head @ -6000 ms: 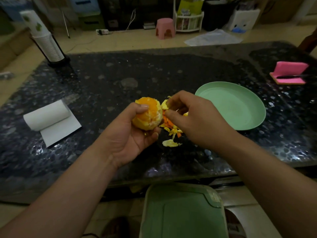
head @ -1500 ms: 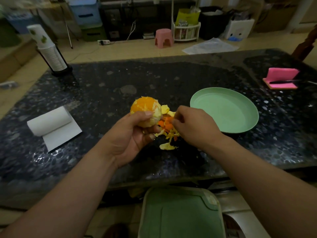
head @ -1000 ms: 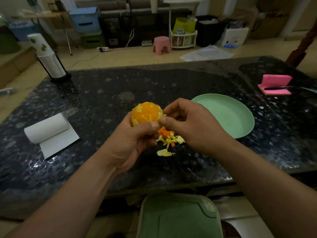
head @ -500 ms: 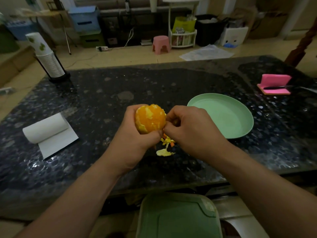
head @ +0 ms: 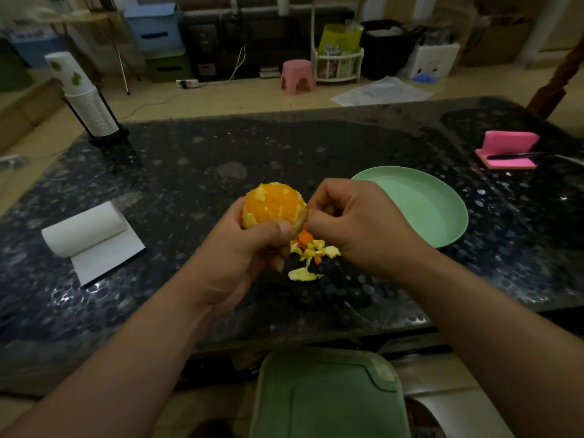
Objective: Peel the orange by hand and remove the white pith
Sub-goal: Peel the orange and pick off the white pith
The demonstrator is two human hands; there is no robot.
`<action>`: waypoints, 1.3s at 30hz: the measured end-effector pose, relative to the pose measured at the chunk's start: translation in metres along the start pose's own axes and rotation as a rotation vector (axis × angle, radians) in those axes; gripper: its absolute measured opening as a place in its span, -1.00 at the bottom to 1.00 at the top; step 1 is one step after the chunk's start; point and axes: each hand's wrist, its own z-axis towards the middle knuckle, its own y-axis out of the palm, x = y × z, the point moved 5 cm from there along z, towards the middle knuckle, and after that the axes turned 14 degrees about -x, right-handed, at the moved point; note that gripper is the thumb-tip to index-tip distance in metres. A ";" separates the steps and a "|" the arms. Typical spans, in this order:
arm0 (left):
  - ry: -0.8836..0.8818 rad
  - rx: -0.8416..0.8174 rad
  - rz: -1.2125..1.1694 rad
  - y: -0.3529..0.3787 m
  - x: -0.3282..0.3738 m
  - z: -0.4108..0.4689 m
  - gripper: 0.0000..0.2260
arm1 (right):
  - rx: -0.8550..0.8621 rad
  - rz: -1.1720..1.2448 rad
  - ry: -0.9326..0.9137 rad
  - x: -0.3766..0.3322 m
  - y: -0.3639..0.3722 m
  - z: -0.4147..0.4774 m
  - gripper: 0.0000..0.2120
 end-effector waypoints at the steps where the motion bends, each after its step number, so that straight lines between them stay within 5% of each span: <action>1: -0.006 -0.015 -0.029 0.001 0.000 0.000 -0.43 | -0.015 0.019 -0.008 0.001 -0.001 0.001 -0.91; 18: -0.076 -0.163 -0.252 -0.004 -0.003 -0.009 -0.53 | -0.070 0.164 -0.024 0.009 -0.002 0.008 -0.92; 22: -0.075 -0.232 -0.285 -0.004 -0.001 -0.013 -0.36 | -0.072 0.173 -0.042 0.009 -0.002 0.007 -0.92; 29: -0.075 -0.272 -0.364 -0.004 0.001 -0.016 -0.38 | -0.062 0.170 -0.045 0.011 -0.001 0.010 -0.91; 36: -0.024 -0.419 -0.528 -0.005 0.008 -0.020 -0.43 | -0.015 0.147 0.069 0.031 -0.008 0.013 -0.91; 39: -0.043 -0.348 -0.450 -0.004 0.007 -0.018 -0.40 | -0.043 0.131 0.107 0.031 -0.005 0.016 -0.92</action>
